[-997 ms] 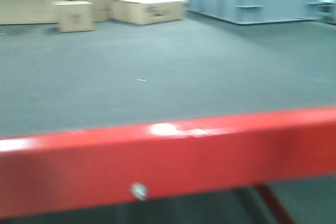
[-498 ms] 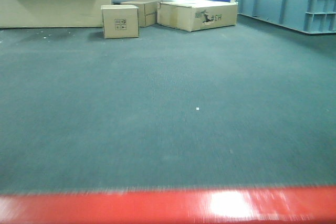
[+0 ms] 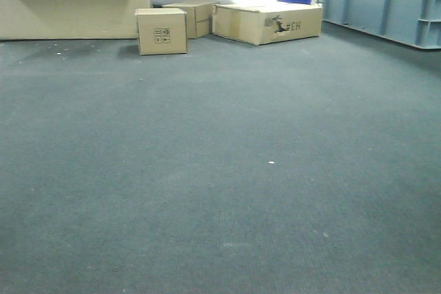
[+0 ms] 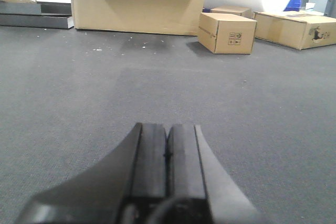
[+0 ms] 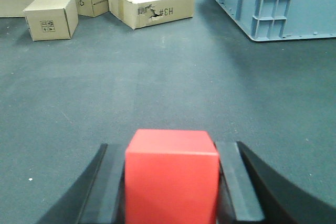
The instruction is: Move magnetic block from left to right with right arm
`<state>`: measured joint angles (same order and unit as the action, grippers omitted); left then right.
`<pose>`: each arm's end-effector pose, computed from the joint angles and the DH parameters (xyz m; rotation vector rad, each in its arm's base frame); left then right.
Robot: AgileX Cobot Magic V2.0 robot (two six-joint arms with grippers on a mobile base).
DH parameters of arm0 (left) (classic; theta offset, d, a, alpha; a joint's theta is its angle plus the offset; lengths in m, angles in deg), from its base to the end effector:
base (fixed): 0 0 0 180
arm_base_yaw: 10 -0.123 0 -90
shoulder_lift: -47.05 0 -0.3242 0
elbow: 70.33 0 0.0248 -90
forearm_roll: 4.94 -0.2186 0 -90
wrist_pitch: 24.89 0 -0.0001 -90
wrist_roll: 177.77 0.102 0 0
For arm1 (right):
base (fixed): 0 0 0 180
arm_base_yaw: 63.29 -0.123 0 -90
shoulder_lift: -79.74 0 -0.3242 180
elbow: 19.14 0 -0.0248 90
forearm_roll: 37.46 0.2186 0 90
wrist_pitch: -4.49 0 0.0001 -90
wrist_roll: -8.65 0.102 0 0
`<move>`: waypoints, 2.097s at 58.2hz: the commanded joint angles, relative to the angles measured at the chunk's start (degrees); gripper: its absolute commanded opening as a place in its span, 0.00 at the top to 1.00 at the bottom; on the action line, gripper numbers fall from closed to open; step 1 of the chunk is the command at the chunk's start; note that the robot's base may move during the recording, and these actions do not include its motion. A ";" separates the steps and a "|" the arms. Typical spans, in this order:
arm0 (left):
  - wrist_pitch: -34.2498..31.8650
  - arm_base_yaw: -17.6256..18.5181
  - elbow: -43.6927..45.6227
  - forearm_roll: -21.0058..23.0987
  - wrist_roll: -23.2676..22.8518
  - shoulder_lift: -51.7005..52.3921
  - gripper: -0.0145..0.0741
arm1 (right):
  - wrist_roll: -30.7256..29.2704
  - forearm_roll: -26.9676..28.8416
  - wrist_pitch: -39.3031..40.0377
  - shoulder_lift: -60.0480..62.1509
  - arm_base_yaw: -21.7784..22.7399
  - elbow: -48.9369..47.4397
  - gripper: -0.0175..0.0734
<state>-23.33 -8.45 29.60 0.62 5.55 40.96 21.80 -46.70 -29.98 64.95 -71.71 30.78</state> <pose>-0.0040 -0.0002 0.2008 -0.0071 1.5311 -0.0547 -0.0244 -0.0130 0.3059 0.0235 1.7252 0.1012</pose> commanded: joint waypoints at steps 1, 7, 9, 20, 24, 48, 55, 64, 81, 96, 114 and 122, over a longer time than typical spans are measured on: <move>-4.83 0.00 -0.48 0.27 -0.34 0.50 0.98 | -0.42 -0.85 5.23 -0.81 0.16 -1.78 0.56; -4.83 0.00 -0.48 0.27 -0.34 0.50 0.98 | -0.42 -0.85 5.23 -0.81 0.16 -1.78 0.56; -4.83 0.00 -0.48 0.27 -0.34 0.50 0.98 | -0.42 -0.85 5.23 -0.81 0.16 -1.78 0.56; -4.83 0.00 -0.48 0.27 -0.34 0.50 0.98 | -0.42 -0.85 5.23 -0.81 0.16 -1.78 0.56; -4.83 0.00 -0.48 0.27 -0.34 0.50 0.98 | -0.42 -0.85 5.36 -0.81 0.16 -1.78 0.56; -4.83 0.00 -0.48 0.27 -0.34 0.50 0.98 | -4.76 0.09 2.64 -11.27 -9.40 -11.15 0.56; -4.83 0.00 -0.48 0.27 -0.34 0.50 0.98 | -4.81 0.09 0.71 -20.61 -16.22 -16.66 0.56; -4.83 0.00 -0.48 0.27 -0.34 0.50 0.98 | -4.92 0.03 0.55 -35.38 -24.54 -23.84 0.56; -4.83 0.00 -0.48 0.27 -0.34 0.50 0.98 | -4.92 0.92 -3.45 -60.13 -29.19 -35.87 0.56; -4.83 0.00 -0.48 0.27 -0.34 0.50 0.98 | -4.92 1.39 -0.79 -75.48 -29.19 -39.26 0.56; -4.83 0.00 -0.48 0.27 -0.34 0.50 0.98 | -4.92 1.98 1.63 -85.99 -29.19 -39.26 0.56; -4.83 0.00 -0.48 0.27 -0.34 0.50 0.98 | -4.92 1.98 1.94 -87.87 -29.13 -39.26 0.56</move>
<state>-23.33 -8.45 29.60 0.62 5.55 40.96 17.35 -44.56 -30.96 -24.57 -100.83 -6.35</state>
